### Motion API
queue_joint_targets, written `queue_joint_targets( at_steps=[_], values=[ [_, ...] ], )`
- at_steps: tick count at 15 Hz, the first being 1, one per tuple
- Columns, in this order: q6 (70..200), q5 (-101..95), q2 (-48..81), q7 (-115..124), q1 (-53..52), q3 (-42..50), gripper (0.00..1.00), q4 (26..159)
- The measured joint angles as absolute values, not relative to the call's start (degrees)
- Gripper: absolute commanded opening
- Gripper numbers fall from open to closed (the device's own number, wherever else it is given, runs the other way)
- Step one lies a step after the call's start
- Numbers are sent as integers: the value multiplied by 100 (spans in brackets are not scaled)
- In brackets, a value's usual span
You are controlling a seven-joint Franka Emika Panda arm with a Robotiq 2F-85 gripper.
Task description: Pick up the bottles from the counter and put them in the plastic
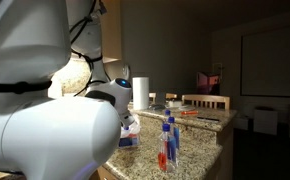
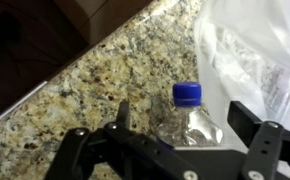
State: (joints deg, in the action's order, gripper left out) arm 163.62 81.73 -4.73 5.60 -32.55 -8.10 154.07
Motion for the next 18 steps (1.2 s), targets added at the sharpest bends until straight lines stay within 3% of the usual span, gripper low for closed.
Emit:
queue_joint_targets(
  at_steps=[6,7,8,18],
  values=[
    [16362,8038,206,453,-3261,-816,100,14974],
    [16362,8011,293,453,-3261,-816,75,14912],
    [16362,7983,374,453,-3261,-816,73,14860],
    [16363,7247,562,534,-2956,-1108,8,14761]
  ],
)
